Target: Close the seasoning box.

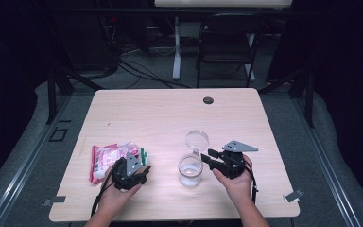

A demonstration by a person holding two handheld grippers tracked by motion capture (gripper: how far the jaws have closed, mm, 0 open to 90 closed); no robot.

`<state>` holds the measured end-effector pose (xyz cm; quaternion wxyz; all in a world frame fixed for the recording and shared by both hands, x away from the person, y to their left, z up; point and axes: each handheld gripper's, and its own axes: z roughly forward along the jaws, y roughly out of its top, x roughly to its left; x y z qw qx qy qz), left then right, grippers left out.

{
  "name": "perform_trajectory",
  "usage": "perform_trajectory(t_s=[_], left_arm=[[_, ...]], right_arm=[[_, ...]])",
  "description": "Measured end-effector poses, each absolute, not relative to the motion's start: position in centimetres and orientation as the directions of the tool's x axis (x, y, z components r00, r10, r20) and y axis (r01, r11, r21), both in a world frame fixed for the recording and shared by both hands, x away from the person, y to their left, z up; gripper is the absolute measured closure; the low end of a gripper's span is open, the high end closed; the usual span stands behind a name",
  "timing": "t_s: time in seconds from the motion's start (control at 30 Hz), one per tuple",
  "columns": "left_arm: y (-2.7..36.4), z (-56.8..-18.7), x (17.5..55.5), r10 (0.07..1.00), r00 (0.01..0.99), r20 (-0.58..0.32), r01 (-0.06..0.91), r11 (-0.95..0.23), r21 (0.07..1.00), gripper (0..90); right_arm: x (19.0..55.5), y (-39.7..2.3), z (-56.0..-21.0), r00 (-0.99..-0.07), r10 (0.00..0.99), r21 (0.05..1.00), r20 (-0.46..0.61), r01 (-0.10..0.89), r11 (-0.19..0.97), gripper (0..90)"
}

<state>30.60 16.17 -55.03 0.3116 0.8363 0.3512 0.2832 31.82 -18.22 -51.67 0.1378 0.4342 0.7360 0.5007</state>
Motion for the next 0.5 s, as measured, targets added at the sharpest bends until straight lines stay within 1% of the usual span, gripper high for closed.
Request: perform_trajectory(t_s=[0.07, 0.27, 0.4, 0.5], left_arm=[[16.3, -55.5, 30.9, 0.769, 0.577, 0.275, 0.414, -0.566, 0.713, 41.0], [16.8, -56.4, 31.7, 0.798, 0.524, 0.298, 0.452, -0.557, 0.697, 41.3], [16.9, -56.6, 31.9, 0.800, 0.506, 0.321, 0.465, -0.567, 0.680, 45.6], [17.1, -56.7, 32.1, 0.814, 0.488, 0.315, 0.476, -0.550, 0.686, 49.9]], right_arm=[[31.8, -18.2, -51.7, -0.585, 0.776, 0.857, 0.233, 0.501, 0.120, 59.8], [31.8, -18.2, -51.7, -0.590, 0.774, 0.856, 0.230, 0.501, 0.127, 59.5], [31.7, -18.2, -51.7, -0.594, 0.773, 0.856, 0.223, 0.498, 0.135, 59.2], [31.8, -18.2, -51.7, -0.592, 0.774, 0.857, 0.223, 0.498, 0.134, 59.0]])
